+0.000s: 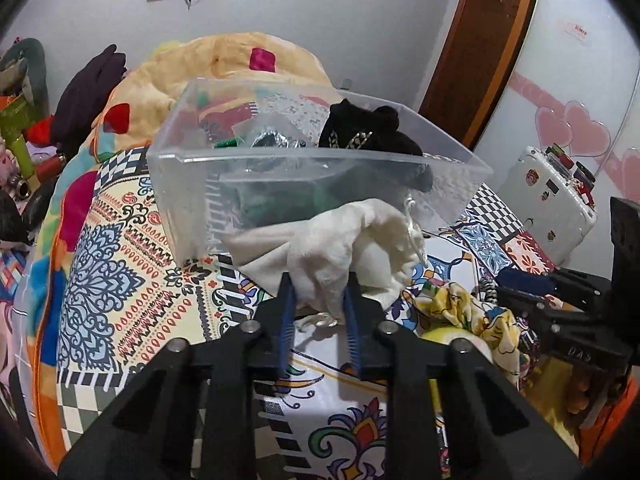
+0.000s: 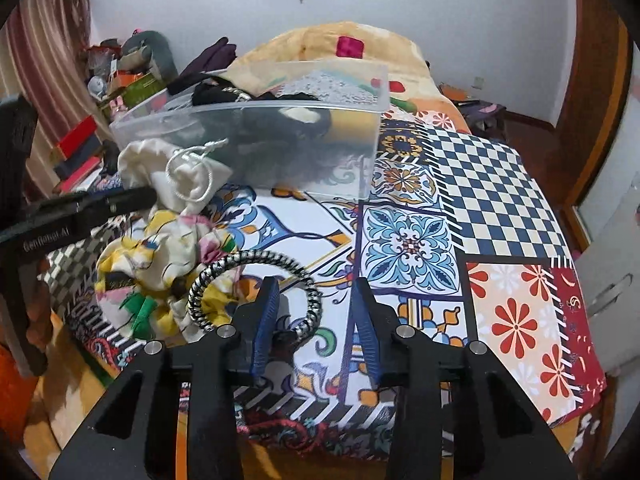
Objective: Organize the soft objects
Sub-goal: 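Grasp the white cloth with the left tool while the right tool grasps the beaded bracelet, then drop the white cloth into the box with the left tool while the right tool drops the bracelet in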
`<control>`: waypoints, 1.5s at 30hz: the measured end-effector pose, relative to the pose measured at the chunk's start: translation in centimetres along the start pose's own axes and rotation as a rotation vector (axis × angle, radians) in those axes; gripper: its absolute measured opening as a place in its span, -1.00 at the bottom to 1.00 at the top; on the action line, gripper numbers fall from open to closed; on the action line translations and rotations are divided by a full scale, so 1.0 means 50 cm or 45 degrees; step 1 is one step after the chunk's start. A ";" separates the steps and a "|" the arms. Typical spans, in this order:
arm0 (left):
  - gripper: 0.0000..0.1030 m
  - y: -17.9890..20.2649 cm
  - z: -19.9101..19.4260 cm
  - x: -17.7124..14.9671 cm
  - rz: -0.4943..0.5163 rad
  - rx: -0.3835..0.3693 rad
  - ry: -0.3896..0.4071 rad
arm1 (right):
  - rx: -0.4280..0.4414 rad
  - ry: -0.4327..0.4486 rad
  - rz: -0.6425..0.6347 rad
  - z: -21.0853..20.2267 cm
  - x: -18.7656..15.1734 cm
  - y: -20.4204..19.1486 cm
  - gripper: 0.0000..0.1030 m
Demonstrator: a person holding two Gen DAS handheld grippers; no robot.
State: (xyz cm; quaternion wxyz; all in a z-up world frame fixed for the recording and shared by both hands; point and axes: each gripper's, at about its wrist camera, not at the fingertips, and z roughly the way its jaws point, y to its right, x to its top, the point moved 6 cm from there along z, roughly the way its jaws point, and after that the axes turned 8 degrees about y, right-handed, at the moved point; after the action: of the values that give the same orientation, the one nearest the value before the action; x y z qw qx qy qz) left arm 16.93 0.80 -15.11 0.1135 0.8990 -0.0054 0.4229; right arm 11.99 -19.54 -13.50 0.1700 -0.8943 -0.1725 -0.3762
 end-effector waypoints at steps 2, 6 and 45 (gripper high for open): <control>-0.76 -0.004 -0.003 -0.002 -0.016 -0.005 0.007 | -0.005 -0.002 -0.005 0.005 0.005 0.000 -0.33; -0.81 -0.019 -0.018 -0.003 -0.059 -0.008 0.031 | 0.026 -0.015 -0.046 0.015 0.016 -0.022 -0.35; -0.82 -0.037 -0.173 0.065 -0.051 0.016 0.288 | -0.017 -0.008 -0.109 0.068 0.050 -0.013 -0.85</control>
State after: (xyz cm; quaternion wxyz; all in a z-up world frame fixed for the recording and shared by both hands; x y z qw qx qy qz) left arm 12.63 4.72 -7.67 0.1162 0.8462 0.0281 0.5192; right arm 15.45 -17.04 -13.80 0.1474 -0.8884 -0.2085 -0.3816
